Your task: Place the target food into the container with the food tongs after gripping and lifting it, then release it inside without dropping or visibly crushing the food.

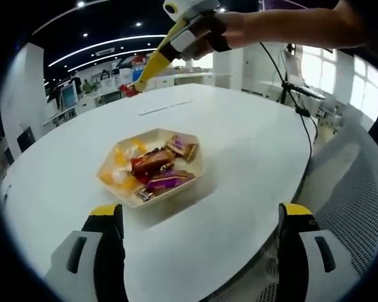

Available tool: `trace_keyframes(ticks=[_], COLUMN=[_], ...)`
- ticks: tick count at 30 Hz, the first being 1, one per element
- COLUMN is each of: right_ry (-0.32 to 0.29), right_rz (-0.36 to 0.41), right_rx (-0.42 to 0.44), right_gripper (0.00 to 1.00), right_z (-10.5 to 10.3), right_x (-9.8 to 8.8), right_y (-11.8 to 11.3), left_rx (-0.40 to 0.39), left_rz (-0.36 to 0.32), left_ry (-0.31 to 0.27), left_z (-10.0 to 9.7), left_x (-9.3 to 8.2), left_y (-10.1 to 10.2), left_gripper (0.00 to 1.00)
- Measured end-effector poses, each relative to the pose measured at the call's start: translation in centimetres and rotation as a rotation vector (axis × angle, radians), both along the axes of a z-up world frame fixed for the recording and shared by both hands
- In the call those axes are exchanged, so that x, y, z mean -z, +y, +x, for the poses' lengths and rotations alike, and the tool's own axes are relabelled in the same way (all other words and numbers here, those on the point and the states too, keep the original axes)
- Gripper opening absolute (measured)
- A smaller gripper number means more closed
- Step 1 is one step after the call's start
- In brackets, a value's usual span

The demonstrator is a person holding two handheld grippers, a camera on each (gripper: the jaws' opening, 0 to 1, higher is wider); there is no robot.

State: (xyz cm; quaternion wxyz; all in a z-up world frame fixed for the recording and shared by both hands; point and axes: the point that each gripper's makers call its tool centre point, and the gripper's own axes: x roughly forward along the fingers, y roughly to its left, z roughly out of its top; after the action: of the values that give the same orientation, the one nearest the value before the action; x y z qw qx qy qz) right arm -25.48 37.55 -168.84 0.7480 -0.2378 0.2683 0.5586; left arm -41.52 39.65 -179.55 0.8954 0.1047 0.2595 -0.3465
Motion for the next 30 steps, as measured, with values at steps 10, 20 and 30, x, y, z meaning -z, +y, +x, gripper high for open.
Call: trace_keyframes(ticks=[10,20,30], right_ry=[-0.009,-0.012,-0.022], right_rz=[-0.015,-0.010,0.000], right_rx=[0.000,0.004,0.008], right_gripper=[0.17,0.19,0.20], right_z=[0.42,0.54,0.61], right_x=[0.34,0.13,-0.34], right_y=[0.06,-0.02,-0.23], left_rx=[-0.009,-0.002,-0.002], left_rz=[-0.005,-0.010,-0.011], left_ry=[-0.021,-0.018,-0.018], left_z=[0.23,0.09,0.09], left_x=[-0.39,-0.50,-0.48], left_y=[0.15,-0.04,-0.03], left_gripper=[0.98,0.97,0.97])
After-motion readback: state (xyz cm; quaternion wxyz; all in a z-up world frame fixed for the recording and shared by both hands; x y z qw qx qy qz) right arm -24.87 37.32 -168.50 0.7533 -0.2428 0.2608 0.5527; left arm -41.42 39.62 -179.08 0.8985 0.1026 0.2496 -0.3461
